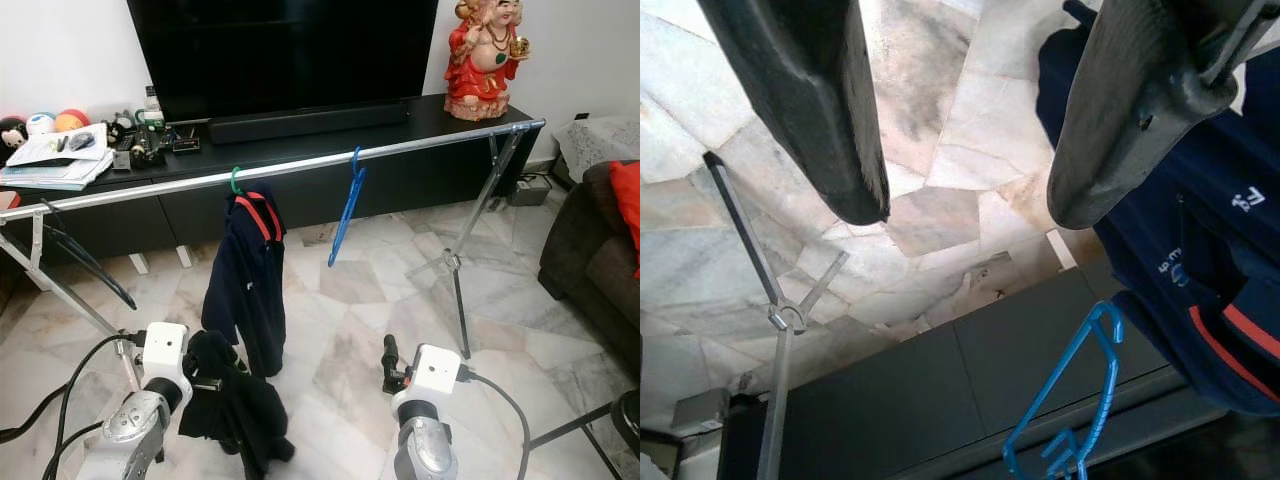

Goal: Hang hanger

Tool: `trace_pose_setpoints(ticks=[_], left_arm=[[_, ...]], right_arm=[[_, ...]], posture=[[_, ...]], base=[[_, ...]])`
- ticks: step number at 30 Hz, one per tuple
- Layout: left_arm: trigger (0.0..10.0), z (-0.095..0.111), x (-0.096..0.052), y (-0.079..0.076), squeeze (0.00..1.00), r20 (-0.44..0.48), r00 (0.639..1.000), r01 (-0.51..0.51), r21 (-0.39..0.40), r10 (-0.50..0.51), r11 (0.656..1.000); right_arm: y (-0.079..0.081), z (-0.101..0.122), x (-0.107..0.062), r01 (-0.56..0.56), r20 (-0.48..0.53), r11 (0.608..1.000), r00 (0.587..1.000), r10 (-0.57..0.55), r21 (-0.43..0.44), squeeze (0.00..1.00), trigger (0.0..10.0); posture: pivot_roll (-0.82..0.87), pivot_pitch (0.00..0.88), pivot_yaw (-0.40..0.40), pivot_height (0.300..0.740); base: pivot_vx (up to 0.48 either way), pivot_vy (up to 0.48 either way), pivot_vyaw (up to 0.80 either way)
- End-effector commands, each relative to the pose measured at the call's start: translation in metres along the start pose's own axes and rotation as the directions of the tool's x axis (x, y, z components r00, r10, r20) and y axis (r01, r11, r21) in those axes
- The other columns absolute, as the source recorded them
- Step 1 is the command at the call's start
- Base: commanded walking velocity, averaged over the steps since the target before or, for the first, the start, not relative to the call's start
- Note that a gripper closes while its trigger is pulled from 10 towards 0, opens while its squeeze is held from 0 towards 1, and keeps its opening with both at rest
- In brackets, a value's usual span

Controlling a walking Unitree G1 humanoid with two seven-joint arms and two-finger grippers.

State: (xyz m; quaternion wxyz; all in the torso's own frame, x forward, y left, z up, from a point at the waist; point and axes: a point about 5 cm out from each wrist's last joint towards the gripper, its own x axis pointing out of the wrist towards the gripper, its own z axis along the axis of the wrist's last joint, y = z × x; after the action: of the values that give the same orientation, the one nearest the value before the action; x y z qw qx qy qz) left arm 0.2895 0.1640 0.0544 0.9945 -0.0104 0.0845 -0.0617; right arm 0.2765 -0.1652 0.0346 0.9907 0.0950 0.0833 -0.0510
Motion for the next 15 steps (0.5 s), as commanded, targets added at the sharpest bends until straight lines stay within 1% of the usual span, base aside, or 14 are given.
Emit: trace_pose_setpoints(ticks=[1, 4, 15], left_arm=[[10.0, 0.0068, -0.0004, 0.0028, 0.00, 0.027, 1.000, -0.006, -0.005, 0.006, 1.000], [10.0, 0.0068, -0.0003, 0.0021, 0.00, 0.027, 1.000, -0.005, -0.008, 0.005, 1.000], [10.0, 0.0067, -0.0007, 0.0021, 0.00, 0.027, 1.000, -0.004, -0.011, 0.004, 1.000]], right_arm=[[0.0009, 0.0012, 0.0010, 0.006, 0.007, 1.000, 1.000, -0.006, 0.015, 0.00, 10.0], [0.0006, 0.0010, 0.0010, 0.007, 0.006, 1.000, 1.000, -0.007, 0.016, 0.00, 10.0], [0.0014, -0.0001, 0.0016, 0.005, -0.001, 1.000, 1.000, -0.005, 0.009, 0.00, 10.0]], posture=[[0.05, 0.036, 0.063, 0.740], [0.04, 0.032, 0.064, 0.740], [0.05, 0.028, 0.064, 0.740]], base=[[0.000, 0.000, 0.00], [0.000, 0.000, 0.00], [-0.255, 0.000, 0.00]])
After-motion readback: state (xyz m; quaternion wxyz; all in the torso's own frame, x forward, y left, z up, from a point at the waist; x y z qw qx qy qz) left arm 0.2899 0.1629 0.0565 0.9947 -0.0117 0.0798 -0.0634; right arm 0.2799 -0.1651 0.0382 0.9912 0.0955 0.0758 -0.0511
